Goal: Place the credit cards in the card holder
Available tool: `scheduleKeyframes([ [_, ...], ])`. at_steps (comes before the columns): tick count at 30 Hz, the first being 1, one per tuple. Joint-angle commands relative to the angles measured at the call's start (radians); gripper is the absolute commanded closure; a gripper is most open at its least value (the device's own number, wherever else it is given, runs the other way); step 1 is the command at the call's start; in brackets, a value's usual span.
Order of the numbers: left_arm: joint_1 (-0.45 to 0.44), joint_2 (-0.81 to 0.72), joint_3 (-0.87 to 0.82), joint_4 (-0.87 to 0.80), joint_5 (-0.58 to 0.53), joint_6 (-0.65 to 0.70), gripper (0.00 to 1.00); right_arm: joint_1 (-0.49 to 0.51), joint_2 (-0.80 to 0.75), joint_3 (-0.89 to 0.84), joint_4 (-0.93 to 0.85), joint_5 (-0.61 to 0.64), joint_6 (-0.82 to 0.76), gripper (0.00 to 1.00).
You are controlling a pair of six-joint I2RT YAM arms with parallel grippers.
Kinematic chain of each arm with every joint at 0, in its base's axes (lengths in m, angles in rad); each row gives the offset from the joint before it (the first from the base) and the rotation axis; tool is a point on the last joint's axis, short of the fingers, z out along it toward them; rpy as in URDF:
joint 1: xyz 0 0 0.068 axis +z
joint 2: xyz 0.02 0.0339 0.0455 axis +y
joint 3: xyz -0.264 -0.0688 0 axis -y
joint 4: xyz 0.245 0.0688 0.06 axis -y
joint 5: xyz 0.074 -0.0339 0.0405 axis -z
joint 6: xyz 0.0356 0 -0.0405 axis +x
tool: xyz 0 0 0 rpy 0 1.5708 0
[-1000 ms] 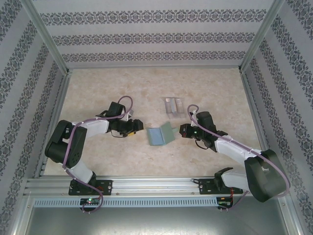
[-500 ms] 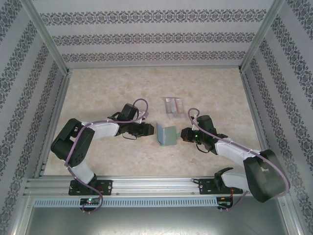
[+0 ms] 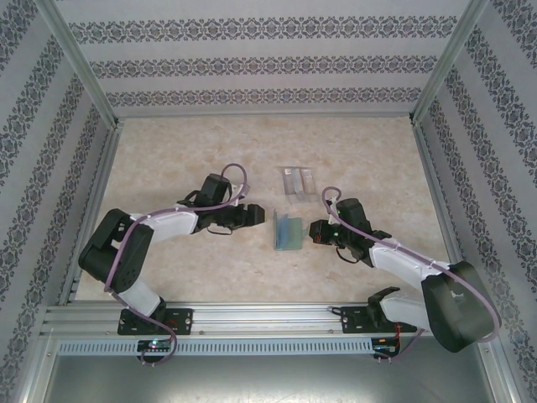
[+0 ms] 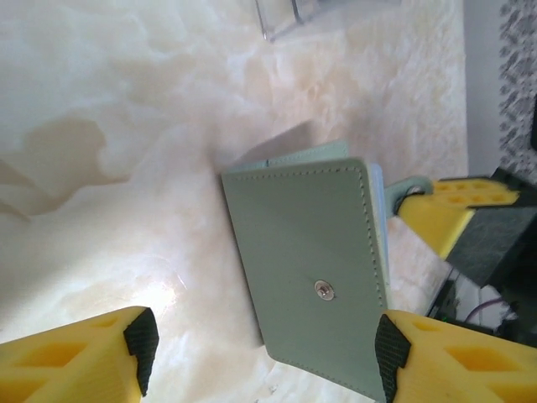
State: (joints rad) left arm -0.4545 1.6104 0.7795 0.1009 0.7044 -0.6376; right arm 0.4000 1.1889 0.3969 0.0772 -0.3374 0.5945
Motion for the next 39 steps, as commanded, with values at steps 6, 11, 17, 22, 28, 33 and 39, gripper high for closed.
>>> scheduleKeyframes([
  [6, 0.027, -0.087, -0.042, 0.104, 0.0, -0.048, 0.21, 0.076, -0.064, 0.098, -0.095, 0.032, -0.044, 1.0],
  [11, 0.041, -0.083, -0.046, 0.092, -0.005, -0.047, 0.22, 0.14, -0.067, 0.23, -0.16, 0.029, -0.082, 1.0],
  [17, 0.047, -0.089, -0.067, 0.084, 0.008, -0.035, 0.22, 0.171, 0.023, 0.347, -0.198, -0.001, -0.115, 1.0],
  [22, 0.051, -0.068, -0.085, 0.026, -0.032, -0.005, 0.24, 0.18, 0.075, 0.33, -0.176, 0.022, -0.092, 1.0],
  [28, 0.054, -0.05, -0.097, 0.012, -0.046, 0.026, 0.27, 0.105, 0.027, 0.24, -0.172, 0.045, -0.016, 1.0],
  [33, 0.054, -0.044, -0.063, -0.035, -0.049, 0.069, 0.3, 0.015, -0.04, 0.182, -0.215, 0.017, 0.055, 1.0],
  [39, 0.054, 0.005, -0.043, -0.002, -0.016, 0.063, 0.3, -0.109, -0.052, 0.12, -0.252, -0.007, 0.081, 1.0],
])
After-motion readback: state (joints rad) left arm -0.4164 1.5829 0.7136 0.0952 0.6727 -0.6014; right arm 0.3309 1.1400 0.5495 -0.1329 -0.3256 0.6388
